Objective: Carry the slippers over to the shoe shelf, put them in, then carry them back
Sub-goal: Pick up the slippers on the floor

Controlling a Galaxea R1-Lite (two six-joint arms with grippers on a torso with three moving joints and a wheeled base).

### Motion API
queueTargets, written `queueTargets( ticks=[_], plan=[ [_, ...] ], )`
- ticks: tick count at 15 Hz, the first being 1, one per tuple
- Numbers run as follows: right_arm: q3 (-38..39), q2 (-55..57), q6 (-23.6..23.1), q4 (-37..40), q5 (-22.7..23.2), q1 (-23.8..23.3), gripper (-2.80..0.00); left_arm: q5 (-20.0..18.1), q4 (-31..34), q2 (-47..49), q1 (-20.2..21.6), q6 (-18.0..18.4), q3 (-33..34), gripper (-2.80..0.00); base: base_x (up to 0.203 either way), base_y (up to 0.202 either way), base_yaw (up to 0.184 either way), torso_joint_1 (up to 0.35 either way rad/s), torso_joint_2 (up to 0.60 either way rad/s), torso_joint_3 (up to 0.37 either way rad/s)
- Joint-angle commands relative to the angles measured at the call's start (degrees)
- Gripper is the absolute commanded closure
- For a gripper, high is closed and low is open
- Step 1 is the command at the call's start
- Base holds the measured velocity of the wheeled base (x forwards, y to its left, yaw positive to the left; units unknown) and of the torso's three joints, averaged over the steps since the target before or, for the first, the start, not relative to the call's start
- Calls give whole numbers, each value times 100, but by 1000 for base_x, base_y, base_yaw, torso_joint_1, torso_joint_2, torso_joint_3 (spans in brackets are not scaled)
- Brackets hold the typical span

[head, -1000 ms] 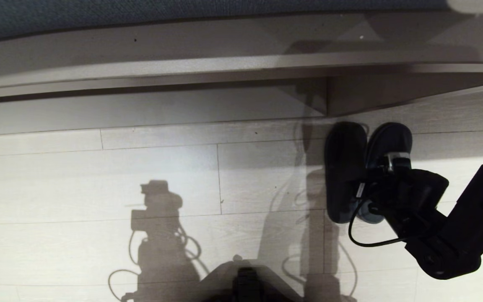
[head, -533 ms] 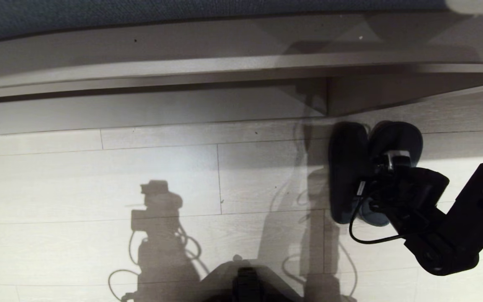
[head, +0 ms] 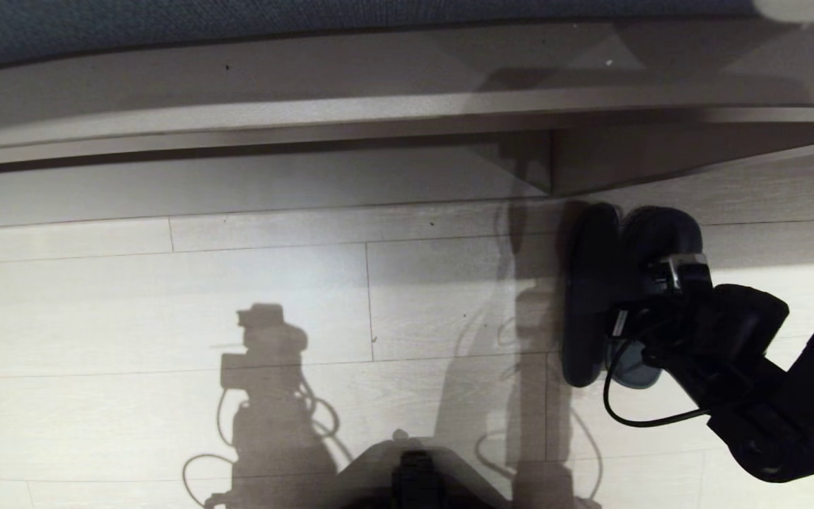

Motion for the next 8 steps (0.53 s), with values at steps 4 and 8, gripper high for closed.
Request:
queueTargets(
  ticks=[4, 8],
  plan=[
    [549, -1086, -198, -60, 13, 325, 0, -2, -2, -4, -4, 2, 44, 0, 0, 0, 0, 0, 0, 0],
    [862, -1433, -290, -60, -17, 389, 0, -2, -11, -4, -4, -33, 44, 0, 0, 0, 0, 0, 0, 0]
  ],
)
